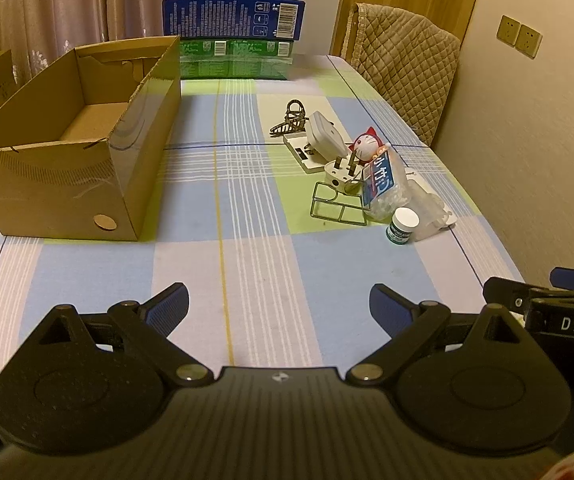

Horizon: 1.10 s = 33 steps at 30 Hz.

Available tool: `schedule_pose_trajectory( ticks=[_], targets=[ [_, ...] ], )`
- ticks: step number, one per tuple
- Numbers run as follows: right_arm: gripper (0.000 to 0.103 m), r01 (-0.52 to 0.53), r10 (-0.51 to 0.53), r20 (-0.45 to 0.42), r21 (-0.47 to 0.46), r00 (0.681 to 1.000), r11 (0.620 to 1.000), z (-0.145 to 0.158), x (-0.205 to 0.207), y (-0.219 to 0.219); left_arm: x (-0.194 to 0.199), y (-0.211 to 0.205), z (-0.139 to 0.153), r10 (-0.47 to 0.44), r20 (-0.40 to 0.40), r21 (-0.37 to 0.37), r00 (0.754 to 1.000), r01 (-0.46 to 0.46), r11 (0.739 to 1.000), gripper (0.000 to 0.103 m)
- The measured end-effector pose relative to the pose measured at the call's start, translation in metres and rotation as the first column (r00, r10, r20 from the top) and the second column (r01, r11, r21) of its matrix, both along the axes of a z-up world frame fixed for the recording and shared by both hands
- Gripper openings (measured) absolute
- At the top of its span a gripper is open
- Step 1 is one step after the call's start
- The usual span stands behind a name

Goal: Organize rigid objects
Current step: 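Move the left tool toward the wire hook rack on the table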

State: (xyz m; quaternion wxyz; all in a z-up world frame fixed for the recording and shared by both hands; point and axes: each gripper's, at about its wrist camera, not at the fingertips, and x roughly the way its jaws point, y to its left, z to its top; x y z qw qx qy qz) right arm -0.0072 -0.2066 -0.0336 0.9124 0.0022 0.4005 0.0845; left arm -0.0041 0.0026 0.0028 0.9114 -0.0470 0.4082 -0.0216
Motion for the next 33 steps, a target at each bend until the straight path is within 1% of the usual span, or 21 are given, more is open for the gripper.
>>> schedule_pose_trajectory(
  ticks=[33],
  targets=[
    [0.101,0.009,-0.009,-0.002,-0.001,1.0,1.0,-0.0028,0.0019,0.0021,0.0042,0.0018,-0.0032,-0.009,0.001,0.006,1.0,0.009,1.0,0.095]
  ],
)
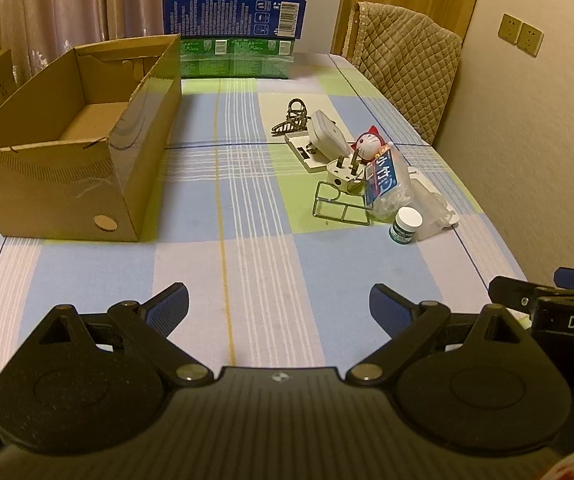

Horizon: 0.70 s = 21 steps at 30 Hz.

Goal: Organize rigid objects
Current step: 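Move the left tool toward the wire hook rack on the table, then grasp the wire hook rack with the left tool while the right tool grasps the white jar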

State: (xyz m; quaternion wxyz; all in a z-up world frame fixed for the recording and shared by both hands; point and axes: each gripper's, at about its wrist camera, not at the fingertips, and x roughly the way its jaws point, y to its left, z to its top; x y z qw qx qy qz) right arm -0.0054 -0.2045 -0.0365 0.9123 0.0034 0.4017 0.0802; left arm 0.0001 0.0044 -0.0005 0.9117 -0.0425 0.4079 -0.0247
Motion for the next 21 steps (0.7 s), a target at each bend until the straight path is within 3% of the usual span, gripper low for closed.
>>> schedule_pose_trajectory(
  ticks=[7,16,18,21],
  targets=[
    [0.101,-0.002,0.001,0.049,0.03,0.999,1.0,0.015,0.01,0.005,0.021,0.003,0.004,-0.036,0.036,0.012,0.999,0.036,0.999,0.095],
    [0.099,0.005,-0.009,0.07,0.053,0.998,0.999,0.004,0.043,0.019,0.059,0.012,-0.008,-0.102,0.059,0.038,0.993,0.1,0.994,0.095],
    [0.085,-0.003,-0.001,0.073,0.054,0.997,0.999,-0.004,0.053,0.023,0.068,0.012,-0.016,-0.116,0.055,0.053,0.992,0.113,0.992,0.095],
    [0.078,-0.01,0.007,0.059,0.049,0.998,0.999,-0.018,0.069,0.028,0.084,0.014,-0.029,-0.132,0.035,0.058,0.991,0.13,0.99,0.095]
  ],
)
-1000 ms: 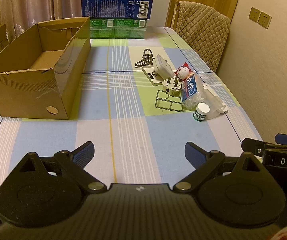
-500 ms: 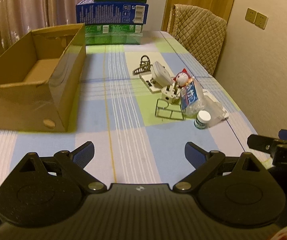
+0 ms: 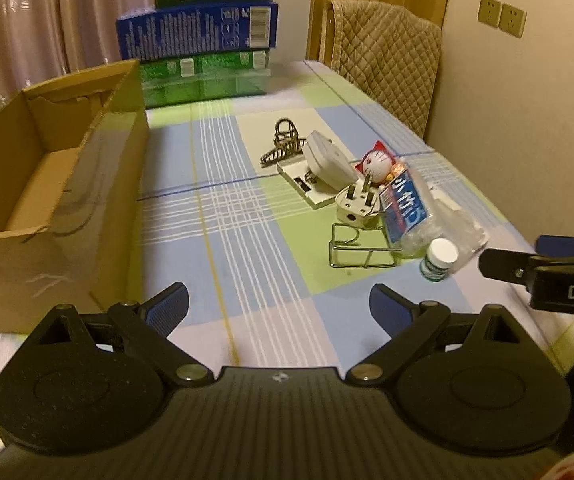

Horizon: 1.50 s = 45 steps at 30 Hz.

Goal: Organize rigid objects
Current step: 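Grasp the wire hook rack with the left tool while the right tool grasps the white jar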

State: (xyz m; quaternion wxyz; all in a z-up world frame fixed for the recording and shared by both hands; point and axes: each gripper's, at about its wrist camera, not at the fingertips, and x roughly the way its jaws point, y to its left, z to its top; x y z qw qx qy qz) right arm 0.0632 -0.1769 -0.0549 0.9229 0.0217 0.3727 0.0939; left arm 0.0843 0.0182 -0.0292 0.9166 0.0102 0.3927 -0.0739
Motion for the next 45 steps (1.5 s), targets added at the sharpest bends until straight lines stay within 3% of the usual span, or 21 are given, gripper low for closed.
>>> schedule_pose_trajectory(
  ticks=[6,13,20,27,35,42,45],
  targets=[
    [0.059,-0.014,0.014,-0.02,-0.024,1.0,1.0,-0.027,0.026,0.011,0.022,0.003,-0.021,-0.001,-0.011,0.003,1.0,0.001,1.0,0.095],
    [0.05,-0.011,0.008,-0.054,-0.054,0.999,0.998,-0.053,0.048,0.018,0.039,0.003,-0.039,-0.025,-0.034,-0.01,0.999,0.025,1.0,0.095],
    [0.028,-0.011,0.006,-0.068,-0.064,0.998,0.998,-0.061,0.055,0.02,0.047,0.004,-0.047,-0.039,-0.052,-0.028,0.998,0.038,0.999,0.095],
    [0.027,0.008,-0.011,-0.043,-0.054,0.999,0.999,-0.055,0.053,0.019,0.052,0.006,-0.049,-0.066,-0.055,-0.057,0.996,0.062,0.996,0.095],
    [0.027,0.088,-0.088,-0.01,-0.046,0.996,0.995,-0.042,0.033,0.006,0.062,-0.023,-0.054,-0.143,0.004,-0.112,0.99,0.142,0.984,0.096],
    [0.027,0.142,-0.144,-0.022,-0.053,0.989,0.988,-0.045,0.033,-0.005,0.072,-0.052,-0.061,-0.151,0.035,-0.119,0.988,0.154,0.981,0.096],
    [0.027,0.141,-0.143,-0.026,-0.052,0.989,0.989,-0.047,0.034,-0.007,0.079,-0.062,-0.063,-0.149,0.048,-0.086,0.988,0.152,0.985,0.095]
  ],
)
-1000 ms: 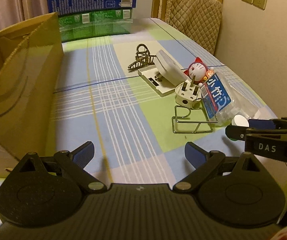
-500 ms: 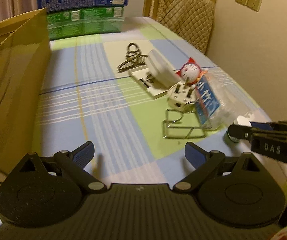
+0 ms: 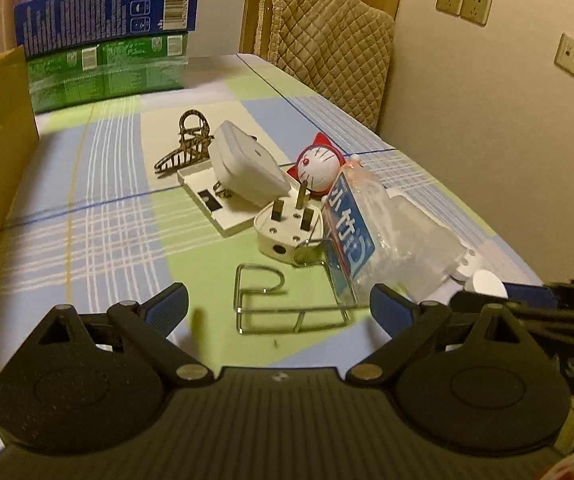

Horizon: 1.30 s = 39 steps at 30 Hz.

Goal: Organize rigid objects
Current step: 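Grasp the wire hook rack with the left tool while the right tool grasps the white jar, then carry the wire rack and white jar into the cardboard box and release both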

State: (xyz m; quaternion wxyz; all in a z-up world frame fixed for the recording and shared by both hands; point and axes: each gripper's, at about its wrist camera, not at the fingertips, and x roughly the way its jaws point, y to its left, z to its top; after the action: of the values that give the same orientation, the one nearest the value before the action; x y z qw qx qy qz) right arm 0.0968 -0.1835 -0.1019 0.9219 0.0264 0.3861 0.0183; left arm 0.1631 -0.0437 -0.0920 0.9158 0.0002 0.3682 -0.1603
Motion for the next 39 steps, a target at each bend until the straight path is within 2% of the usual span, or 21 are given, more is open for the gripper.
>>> schedule_pose_trajectory(
  ticks=[4,5,9,14,21,27,32,39],
  targets=[
    [0.027,0.004,-0.004,0.0,0.002,1.0,1.0,-0.001,0.0,0.0,0.005,-0.007,-0.005,-0.028,0.0,0.037,1.0,0.028,0.999,0.078],
    [0.027,0.005,-0.005,0.0,0.002,1.0,1.0,-0.002,0.0,0.001,0.004,-0.006,-0.006,-0.037,-0.004,0.046,0.999,0.037,0.998,0.066],
    [0.027,-0.016,0.016,0.003,-0.001,1.0,1.0,-0.002,0.0,0.003,-0.011,0.008,-0.004,-0.036,-0.023,0.073,0.999,0.037,0.997,0.065],
    [0.027,-0.069,0.069,-0.005,0.016,0.998,0.997,-0.005,-0.002,0.015,-0.041,0.036,0.0,-0.006,-0.012,0.141,1.0,0.007,0.99,0.065],
    [0.027,-0.114,0.114,-0.013,0.014,0.993,0.993,-0.008,-0.005,0.028,-0.049,0.047,-0.005,0.038,0.021,0.176,0.999,-0.041,0.983,0.068],
    [0.027,-0.098,0.098,-0.018,0.016,0.995,0.995,-0.011,-0.003,0.028,-0.043,0.043,-0.006,0.04,0.034,0.175,0.999,-0.045,0.983,0.068],
    [0.027,-0.106,0.106,-0.01,0.019,0.994,0.994,-0.009,-0.003,0.032,-0.041,0.043,-0.003,0.032,0.008,0.164,0.999,-0.033,0.986,0.065],
    [0.027,-0.139,0.139,0.02,0.003,0.99,0.99,0.003,-0.008,0.04,-0.051,0.049,0.017,0.049,0.008,0.139,0.999,-0.049,0.989,0.065]
  ],
)
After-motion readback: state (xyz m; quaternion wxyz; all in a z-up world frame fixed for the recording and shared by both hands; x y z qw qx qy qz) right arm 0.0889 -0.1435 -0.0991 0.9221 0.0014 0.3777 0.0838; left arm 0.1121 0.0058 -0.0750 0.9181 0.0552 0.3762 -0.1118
